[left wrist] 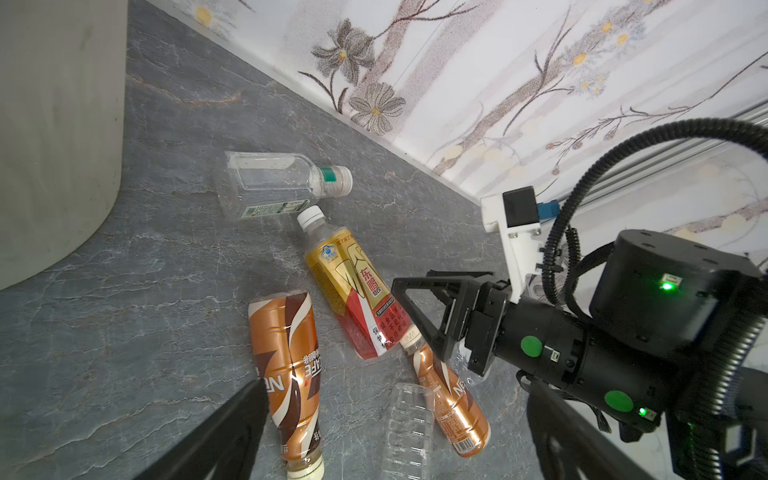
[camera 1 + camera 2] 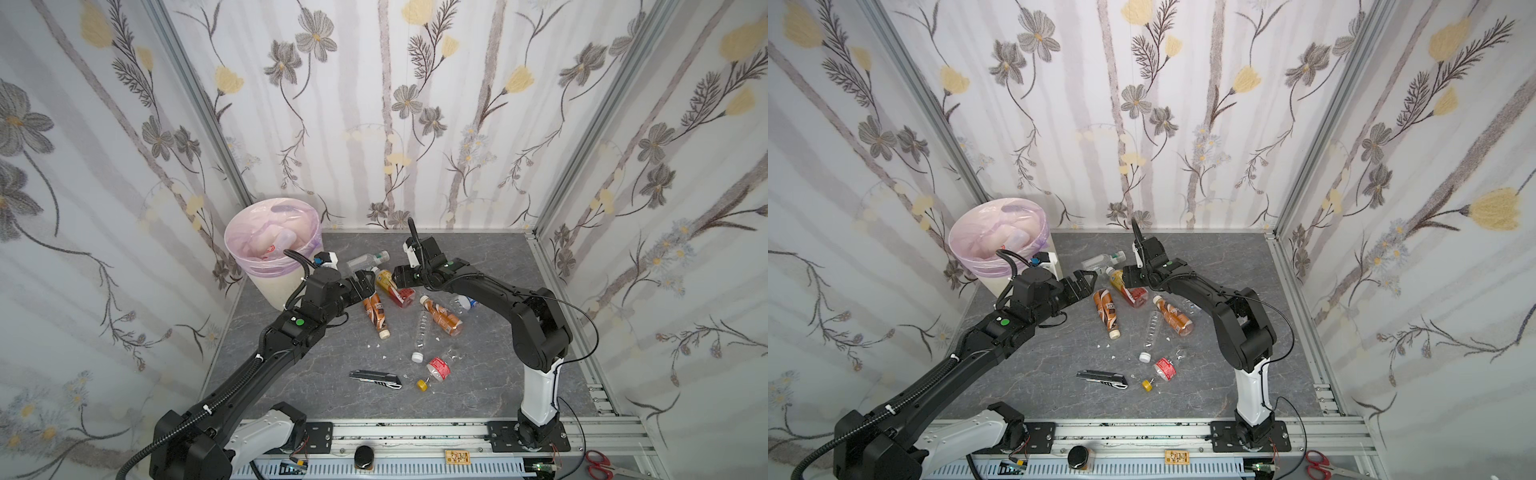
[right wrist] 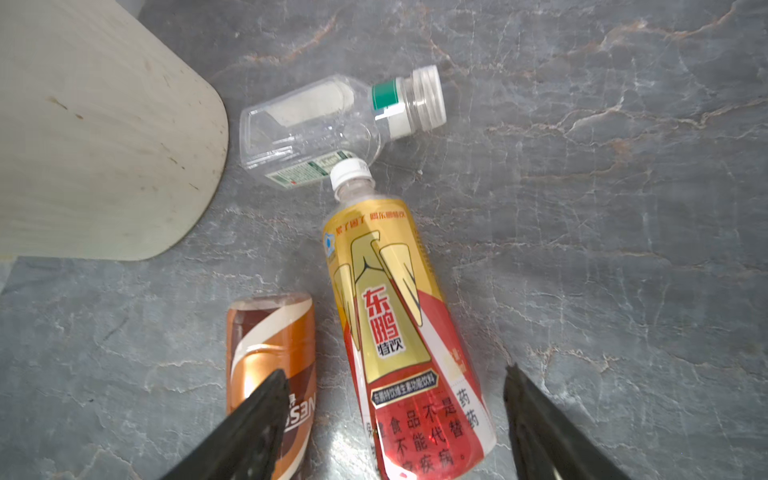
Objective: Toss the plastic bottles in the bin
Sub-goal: 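Close the right gripper on the yellow-labelled bottle's body, then lift the yellow bottle with the right gripper toward the left gripper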
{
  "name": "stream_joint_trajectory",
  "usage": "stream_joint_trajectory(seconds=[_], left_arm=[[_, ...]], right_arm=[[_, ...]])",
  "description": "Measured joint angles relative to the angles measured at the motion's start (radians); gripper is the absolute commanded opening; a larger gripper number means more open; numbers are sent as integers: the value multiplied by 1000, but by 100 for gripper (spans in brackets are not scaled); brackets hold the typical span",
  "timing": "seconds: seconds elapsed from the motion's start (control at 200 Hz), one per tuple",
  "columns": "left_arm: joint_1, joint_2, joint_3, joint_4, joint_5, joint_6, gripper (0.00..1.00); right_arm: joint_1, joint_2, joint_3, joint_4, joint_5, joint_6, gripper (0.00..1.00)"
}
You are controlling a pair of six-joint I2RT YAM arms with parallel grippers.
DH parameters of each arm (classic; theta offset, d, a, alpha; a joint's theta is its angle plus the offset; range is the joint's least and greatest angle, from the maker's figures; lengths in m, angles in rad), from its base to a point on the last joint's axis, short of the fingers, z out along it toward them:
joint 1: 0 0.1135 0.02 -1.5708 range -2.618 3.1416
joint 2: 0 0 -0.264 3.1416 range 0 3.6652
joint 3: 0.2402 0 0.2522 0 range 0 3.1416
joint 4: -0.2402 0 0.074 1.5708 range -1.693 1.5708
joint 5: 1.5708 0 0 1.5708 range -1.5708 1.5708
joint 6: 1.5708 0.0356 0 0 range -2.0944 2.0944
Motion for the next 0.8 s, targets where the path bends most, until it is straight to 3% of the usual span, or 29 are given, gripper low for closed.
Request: stream_joint_trajectory(seconds=[0.38, 0.799], left_arm=[[21, 1, -8, 1, 14, -3, 100], [27, -3, -19, 0, 33, -7, 100]], right_arm=[[53, 37, -61, -40, 72, -89, 99], [67, 120, 3, -76, 124, -108, 88]])
